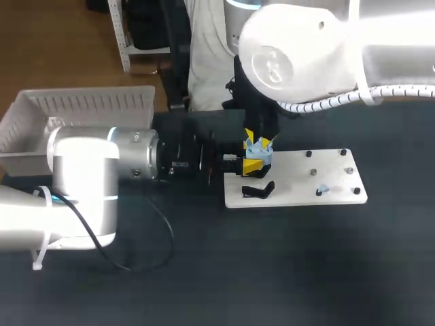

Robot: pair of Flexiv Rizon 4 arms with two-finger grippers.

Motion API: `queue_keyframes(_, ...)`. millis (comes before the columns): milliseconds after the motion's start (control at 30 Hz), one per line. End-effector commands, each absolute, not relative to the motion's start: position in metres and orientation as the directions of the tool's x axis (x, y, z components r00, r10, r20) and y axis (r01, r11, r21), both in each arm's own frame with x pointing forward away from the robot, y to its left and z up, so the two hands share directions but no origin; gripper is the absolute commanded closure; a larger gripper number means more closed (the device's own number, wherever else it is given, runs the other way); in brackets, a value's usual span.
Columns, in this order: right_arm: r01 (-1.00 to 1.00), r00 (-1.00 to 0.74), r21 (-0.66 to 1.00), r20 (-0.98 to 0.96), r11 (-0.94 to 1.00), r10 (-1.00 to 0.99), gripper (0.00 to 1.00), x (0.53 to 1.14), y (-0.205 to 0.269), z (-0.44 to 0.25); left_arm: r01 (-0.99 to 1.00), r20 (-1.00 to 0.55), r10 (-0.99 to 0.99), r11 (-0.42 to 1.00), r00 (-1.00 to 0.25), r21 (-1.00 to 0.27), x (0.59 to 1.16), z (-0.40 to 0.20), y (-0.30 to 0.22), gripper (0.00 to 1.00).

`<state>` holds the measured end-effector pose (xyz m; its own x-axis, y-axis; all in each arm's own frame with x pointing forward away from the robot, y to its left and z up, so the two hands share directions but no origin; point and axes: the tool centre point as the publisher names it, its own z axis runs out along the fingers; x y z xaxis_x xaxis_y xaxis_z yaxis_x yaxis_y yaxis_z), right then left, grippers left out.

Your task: Pick up each earbud case from the left stands, insert the matching earbuds, close the lid, and place the case in the box.

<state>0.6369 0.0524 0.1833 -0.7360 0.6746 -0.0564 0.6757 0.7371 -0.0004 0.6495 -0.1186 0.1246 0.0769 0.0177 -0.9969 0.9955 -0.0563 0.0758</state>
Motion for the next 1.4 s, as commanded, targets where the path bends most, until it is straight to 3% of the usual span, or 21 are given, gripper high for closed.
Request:
queue_keyframes(33, 0.680, -0.732, -0.004, -0.052, 0.733, 0.679, 1.00, 0.640, 0.052, 0.182, 0.996, -0.997, 0.016, -0.046, 0.081, 0.080, 0.647, 0.124, -0.120, 1.00)
queue_keyframes(1400, 0.689, -0.725, -0.019, -0.036, 0.725, 0.688, 1.00, 0.641, 0.046, 0.169, 0.996, -0.997, 0.016, -0.046, 0.081, 0.080, 0.647, 0.124, -0.120, 1.00)
